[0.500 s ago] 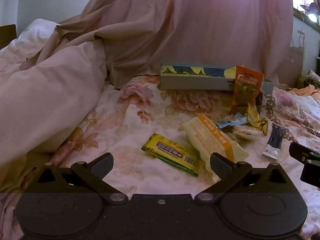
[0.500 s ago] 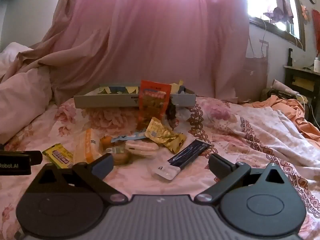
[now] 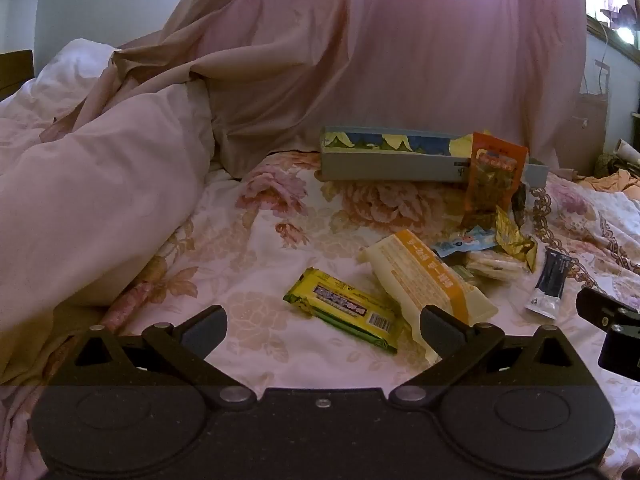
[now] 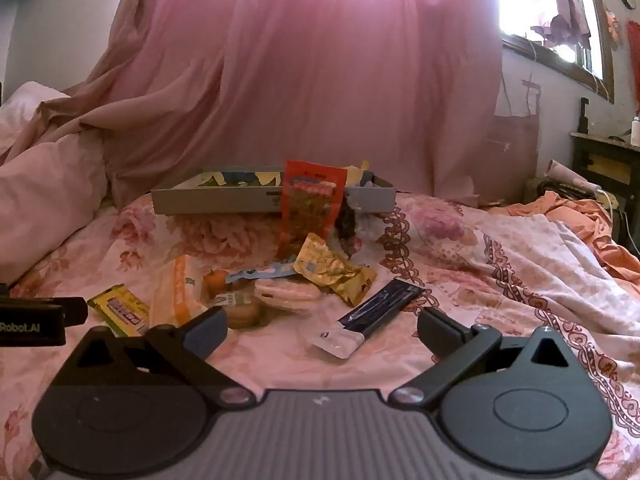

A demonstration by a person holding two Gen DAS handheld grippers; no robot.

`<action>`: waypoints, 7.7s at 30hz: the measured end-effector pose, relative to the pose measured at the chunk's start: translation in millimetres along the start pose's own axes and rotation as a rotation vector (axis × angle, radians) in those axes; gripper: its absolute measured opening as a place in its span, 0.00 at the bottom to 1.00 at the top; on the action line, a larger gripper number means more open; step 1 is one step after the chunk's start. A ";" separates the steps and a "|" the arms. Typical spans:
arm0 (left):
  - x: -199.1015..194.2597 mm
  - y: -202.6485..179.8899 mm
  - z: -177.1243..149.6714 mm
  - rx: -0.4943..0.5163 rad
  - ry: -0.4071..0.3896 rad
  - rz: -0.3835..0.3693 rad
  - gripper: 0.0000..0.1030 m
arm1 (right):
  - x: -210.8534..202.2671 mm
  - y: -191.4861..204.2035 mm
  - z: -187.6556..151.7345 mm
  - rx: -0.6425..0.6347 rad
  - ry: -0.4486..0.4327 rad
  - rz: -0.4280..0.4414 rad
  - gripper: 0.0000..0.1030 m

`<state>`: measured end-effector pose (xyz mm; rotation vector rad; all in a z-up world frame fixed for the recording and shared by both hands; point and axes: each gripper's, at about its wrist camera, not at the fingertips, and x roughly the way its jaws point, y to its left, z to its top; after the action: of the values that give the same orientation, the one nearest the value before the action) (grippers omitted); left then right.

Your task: Organize snacks

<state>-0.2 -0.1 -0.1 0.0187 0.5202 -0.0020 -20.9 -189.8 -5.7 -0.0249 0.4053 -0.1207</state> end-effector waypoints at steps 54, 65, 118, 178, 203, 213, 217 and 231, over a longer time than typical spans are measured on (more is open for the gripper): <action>9.7 -2.3 -6.0 0.022 0.090 -0.008 0.99 | 7.0 4.0 -2.4 -0.002 0.072 0.001 1.00; 16.2 -4.3 -6.6 0.036 0.143 0.011 0.99 | 11.1 4.9 -0.3 -0.007 0.111 0.041 1.00; 137.0 74.3 23.5 -0.362 0.273 -0.454 0.90 | 98.7 84.0 0.9 -0.365 0.093 0.411 0.68; 143.3 20.7 19.5 -0.318 0.238 -0.353 0.12 | 73.7 102.7 -25.9 -0.668 -0.070 0.225 0.52; 102.5 10.8 38.7 -0.261 0.069 -0.349 0.10 | 52.1 100.6 -20.2 -0.850 -0.299 0.081 0.50; 112.9 14.3 96.1 -0.270 -0.036 -0.351 0.10 | 77.7 98.3 17.6 -0.837 -0.389 0.055 0.50; 128.9 14.3 131.4 -0.265 -0.104 -0.353 0.10 | 108.3 102.2 47.7 -0.827 -0.432 0.038 0.50; 233.5 7.0 175.8 -0.269 -0.076 -0.347 0.10 | 224.7 112.2 89.6 -0.687 -0.401 0.061 0.49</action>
<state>289.8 4.3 36.5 -0.3335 0.4392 -0.2704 232.0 -105.8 -16.8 -0.7032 0.0303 0.0885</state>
